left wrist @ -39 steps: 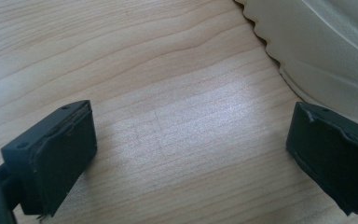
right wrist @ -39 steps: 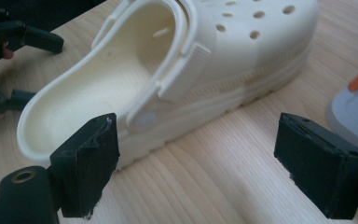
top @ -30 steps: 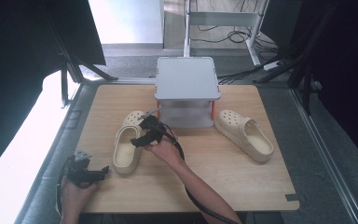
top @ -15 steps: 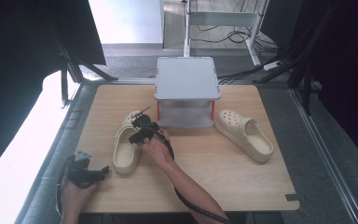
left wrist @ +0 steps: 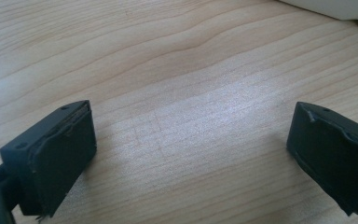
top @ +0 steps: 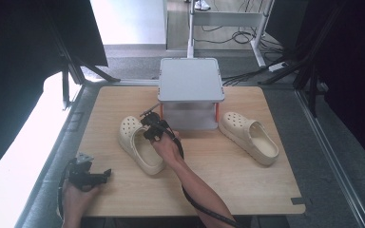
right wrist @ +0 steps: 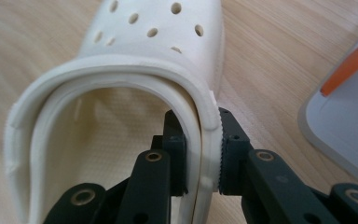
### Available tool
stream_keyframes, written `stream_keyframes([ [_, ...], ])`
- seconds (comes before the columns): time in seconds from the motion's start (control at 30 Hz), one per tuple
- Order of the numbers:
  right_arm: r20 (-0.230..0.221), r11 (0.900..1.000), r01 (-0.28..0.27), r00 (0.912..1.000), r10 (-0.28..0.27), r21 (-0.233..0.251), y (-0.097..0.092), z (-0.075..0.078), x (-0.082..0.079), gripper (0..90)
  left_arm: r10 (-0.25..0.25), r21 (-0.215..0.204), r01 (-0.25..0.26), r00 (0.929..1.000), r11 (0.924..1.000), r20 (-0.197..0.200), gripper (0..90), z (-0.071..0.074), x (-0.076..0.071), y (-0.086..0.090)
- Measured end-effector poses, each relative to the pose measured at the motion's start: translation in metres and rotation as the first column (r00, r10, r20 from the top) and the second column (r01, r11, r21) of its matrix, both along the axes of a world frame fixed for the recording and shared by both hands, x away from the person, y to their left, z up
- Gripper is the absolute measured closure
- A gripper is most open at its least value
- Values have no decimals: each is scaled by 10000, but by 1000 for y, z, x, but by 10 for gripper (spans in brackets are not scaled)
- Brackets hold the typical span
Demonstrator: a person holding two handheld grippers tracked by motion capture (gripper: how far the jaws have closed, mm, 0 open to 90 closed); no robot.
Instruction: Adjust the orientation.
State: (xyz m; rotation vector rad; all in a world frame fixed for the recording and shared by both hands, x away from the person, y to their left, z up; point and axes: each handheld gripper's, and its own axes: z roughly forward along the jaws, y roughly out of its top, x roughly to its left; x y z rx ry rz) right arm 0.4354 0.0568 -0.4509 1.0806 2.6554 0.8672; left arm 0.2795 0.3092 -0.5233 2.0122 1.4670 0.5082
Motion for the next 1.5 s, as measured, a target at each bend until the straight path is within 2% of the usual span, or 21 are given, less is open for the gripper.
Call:
stream_keyframes([
  [0.13,202,9978,-664,9976,663,13,-3,14,-8,774,-7,2,7,10000,10000,-4,10,0,0,0],
  [0.17,202,9978,-664,9976,663,13,-3,14,-8,774,-7,2,7,10000,10000,-4,10,0,0,0],
  [0.27,-12,9927,-1124,9936,1126,441,-13,25,-16,774,-9,5,9,10000,10000,-5,10,0,0,0],
  [0.4,19,9876,-1462,9892,1464,573,-23,33,-24,774,-16,30,16,10000,10000,22,10,0,0,0],
  [0.53,-76,9805,-1791,9836,1803,814,-45,43,-39,773,-18,35,18,10000,10000,29,10,0,0,0],
  [0.57,-76,9805,-1791,9836,1803,814,-45,43,-39,773,-18,35,18,10000,10000,29,10,0,0,0],
  [0.7,24,9783,-1907,9816,1911,806,-72,52,-55,773,-19,36,19,10000,10000,28,10,0,0,0],
  [0.73,24,9783,-1907,9816,1911,806,-72,52,-55,773,-17,34,17,10000,10000,28,10,0,0,0],
  [0.83,100,9782,-1925,9813,1923,774,-90,56,-66,773,-10,18,10,10000,10000,24,10,0,0,0],
  [0.87,97,9778,-1939,9810,1938,792,-102,56,-73,772,-11,20,11,10000,10000,7,10,0,0,0],
  [0.9,97,9778,-1939,9810,1938,792,-102,56,-73,772,-11,20,11,10000,10000,7,10,0,0,0],
  [0.93,36,9776,-1929,9811,1932,838,-114,54,-80,773,-8,20,8,10000,10000,7,10,0,0,0],
  [1.07,-62,9775,-1920,9811,1933,877,-129,48,-90,773,21,22,-21,10000,10000,31,10,0,0,0],
  [1.17,-88,9786,-1858,9823,1873,887,-143,37,-99,772,55,-7,-55,10000,10000,20,11,0,0,-1],
  [1.2,-133,9795,-1825,9828,1843,854,-150,29,-105,772,53,-7,-53,10000,10000,-13,11,0,0,-1],
  [1.23,-133,9795,-1825,9828,1843,854,-150,29,-105,772,53,-7,-53,10000,10000,-13,11,0,0,-1],
  [1.3,-155,9808,-1807,9831,1823,739,-159,15,-112,772,49,6,-49,10000,10000,-21,11,0,0,-1],
  [1.37,-199,9808,-1831,9826,1848,674,-161,11,-115,772,55,10,-55,10000,10000,-13,11,0,0,-1],
  [1.4,-191,9810,-1830,9826,1846,648,-166,3,-118,771,75,-13,-75,10000,10000,0,11,0,0,-1],
  [1.43,-191,9810,-1830,9826,1846,648,-166,3,-118,771,81,-15,-81,10000,10000,1,11,0,0,-1],
  [1.5,-1,9805,-1803,9835,1808,777,-172,-4,-122,771,90,-13,-90,10000,10000,1,11,0,0,-1],
])
